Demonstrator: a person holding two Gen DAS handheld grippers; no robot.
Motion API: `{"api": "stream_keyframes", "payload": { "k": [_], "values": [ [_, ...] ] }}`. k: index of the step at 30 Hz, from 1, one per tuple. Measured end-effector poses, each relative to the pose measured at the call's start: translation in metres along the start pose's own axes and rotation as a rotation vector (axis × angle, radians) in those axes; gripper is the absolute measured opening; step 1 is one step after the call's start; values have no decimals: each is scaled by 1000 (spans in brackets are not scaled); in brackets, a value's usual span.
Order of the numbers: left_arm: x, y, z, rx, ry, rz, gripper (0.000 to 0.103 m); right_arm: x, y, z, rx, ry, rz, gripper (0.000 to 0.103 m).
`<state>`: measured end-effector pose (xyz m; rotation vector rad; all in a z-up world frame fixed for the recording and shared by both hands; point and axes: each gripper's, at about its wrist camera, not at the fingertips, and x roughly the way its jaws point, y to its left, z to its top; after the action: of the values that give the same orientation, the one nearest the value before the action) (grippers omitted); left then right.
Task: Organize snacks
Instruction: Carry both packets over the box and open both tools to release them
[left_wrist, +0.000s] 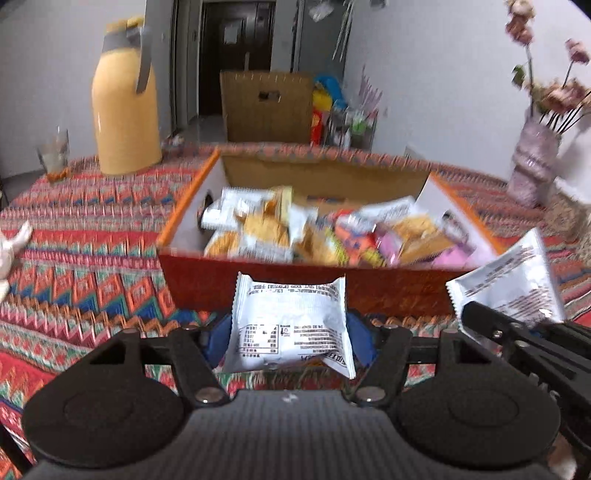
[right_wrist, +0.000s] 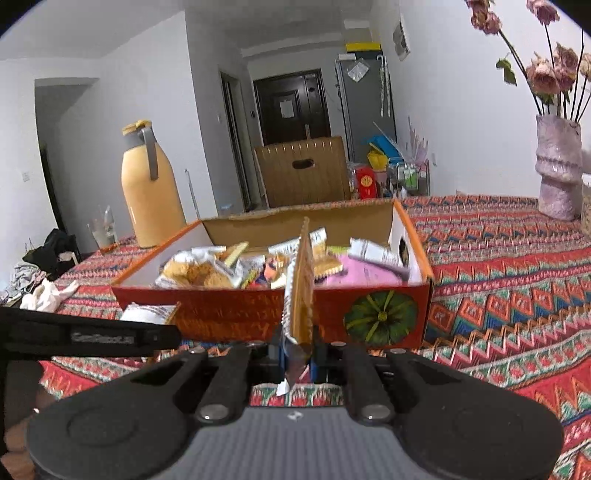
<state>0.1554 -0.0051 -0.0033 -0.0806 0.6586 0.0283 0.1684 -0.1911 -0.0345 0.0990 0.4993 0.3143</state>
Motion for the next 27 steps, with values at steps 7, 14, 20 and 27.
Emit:
{"api": "stream_keyframes", "payload": {
  "k": [7,14,20,27],
  "values": [
    [-16,-5,32,-6,-105,-6,66,1,-1,32,-17,-60,-12,11],
    [-12,-7,67,-25,-182,-8,66,18,-2,65,-24,-103,-16,11],
    [9,-6,89,-56,-227,20,66,45,-4,86,-24,-122,-21,11],
    [45,3,91,-74,-219,61,66,82,-17,87,1,-116,-45,11]
  ]
}}
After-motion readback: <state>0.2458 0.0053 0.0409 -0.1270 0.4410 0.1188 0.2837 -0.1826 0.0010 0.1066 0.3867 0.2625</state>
